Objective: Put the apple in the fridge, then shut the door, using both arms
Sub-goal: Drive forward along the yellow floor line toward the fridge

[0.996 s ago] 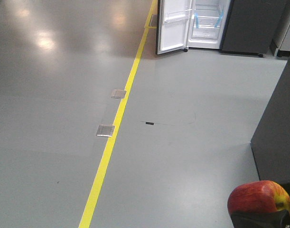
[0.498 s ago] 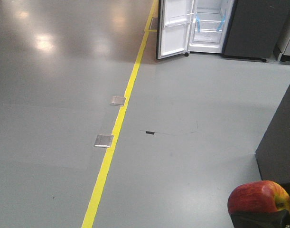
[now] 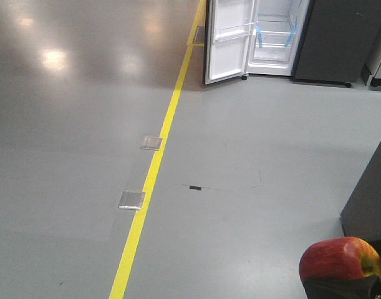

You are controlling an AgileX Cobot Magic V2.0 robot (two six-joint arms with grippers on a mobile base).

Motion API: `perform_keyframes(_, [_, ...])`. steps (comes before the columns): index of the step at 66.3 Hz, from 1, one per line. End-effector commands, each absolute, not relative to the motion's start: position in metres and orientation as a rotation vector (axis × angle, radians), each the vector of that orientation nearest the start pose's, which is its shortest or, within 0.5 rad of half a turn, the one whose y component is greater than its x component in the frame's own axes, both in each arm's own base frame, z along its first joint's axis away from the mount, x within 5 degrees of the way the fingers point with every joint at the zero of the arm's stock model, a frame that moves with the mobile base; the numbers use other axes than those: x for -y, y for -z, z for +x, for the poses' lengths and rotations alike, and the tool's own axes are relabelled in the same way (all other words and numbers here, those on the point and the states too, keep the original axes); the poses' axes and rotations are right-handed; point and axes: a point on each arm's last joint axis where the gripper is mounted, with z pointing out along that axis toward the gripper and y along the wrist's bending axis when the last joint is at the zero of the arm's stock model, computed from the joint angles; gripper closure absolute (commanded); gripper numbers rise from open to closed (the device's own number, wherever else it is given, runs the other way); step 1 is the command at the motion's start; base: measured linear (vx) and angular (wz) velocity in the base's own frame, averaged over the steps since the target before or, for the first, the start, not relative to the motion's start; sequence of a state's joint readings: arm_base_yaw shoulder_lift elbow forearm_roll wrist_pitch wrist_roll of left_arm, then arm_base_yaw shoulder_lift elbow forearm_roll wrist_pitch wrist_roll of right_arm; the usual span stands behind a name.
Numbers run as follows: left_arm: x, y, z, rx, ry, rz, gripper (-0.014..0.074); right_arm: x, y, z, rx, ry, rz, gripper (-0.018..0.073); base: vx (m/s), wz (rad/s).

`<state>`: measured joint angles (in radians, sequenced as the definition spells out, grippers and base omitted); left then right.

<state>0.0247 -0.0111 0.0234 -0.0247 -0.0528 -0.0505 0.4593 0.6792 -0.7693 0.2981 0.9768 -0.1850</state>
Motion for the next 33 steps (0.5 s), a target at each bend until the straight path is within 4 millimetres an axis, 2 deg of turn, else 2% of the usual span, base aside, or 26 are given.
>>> perform_keyframes(1, [-0.0014,-0.2083,0.0552,-1.382,0.058,-0.079,0.0602,-0.0707,-0.3465,0.0912,-2.195,-0.527,-0.654,0.0373,0.22,-0.04])
perform_keyframes(33, [-0.0014,-0.2083,0.0552,-1.382,0.058,-0.079,0.0602,-0.0707,-0.3465,0.0912,-2.195,-0.527,-0.654,0.0373,0.23,-0.09])
